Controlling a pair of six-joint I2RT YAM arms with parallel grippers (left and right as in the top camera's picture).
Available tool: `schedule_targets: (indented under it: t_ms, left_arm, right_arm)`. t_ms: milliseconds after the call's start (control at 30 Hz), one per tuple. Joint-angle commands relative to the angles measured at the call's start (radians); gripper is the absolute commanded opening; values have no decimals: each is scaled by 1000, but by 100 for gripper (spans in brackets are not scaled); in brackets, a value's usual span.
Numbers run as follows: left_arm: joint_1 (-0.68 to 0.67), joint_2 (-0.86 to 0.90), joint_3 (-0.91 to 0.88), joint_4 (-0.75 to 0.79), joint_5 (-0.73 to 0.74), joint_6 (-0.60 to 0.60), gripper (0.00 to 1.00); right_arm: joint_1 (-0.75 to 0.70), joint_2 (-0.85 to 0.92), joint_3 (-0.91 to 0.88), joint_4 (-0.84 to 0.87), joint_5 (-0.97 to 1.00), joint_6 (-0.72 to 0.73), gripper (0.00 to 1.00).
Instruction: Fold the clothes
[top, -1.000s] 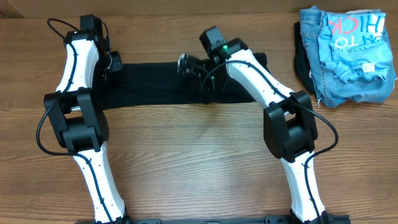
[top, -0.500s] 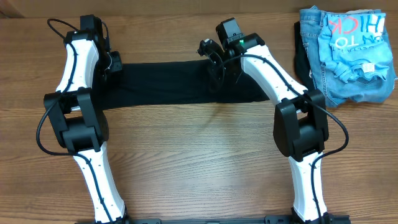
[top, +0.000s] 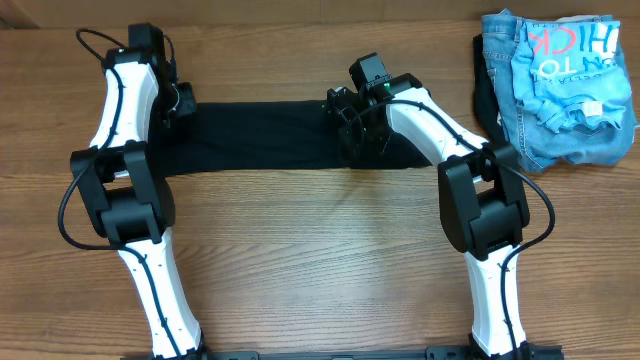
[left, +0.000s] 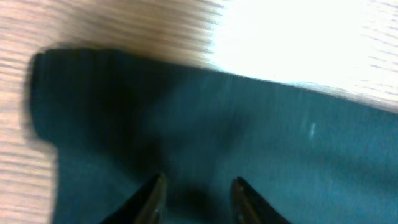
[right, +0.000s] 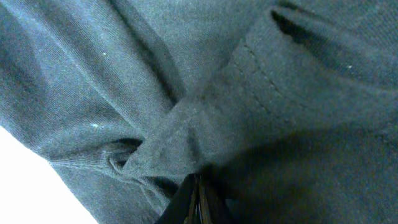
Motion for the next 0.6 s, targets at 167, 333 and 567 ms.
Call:
schedule_targets:
  t_ms: [167,333,567]
  left_arm:
    - [138,-12,247,-249,109,132,84]
    - [179,-2,4,-156,191,330,77]
    - [171,0,-204,53,174,343,77]
  right_arm:
    - [-11,-5,145,-59,26,73,8]
    - [-16,-5,145,-55,26,72,11]
    - [-16,-5,145,-51,-3,73,19]
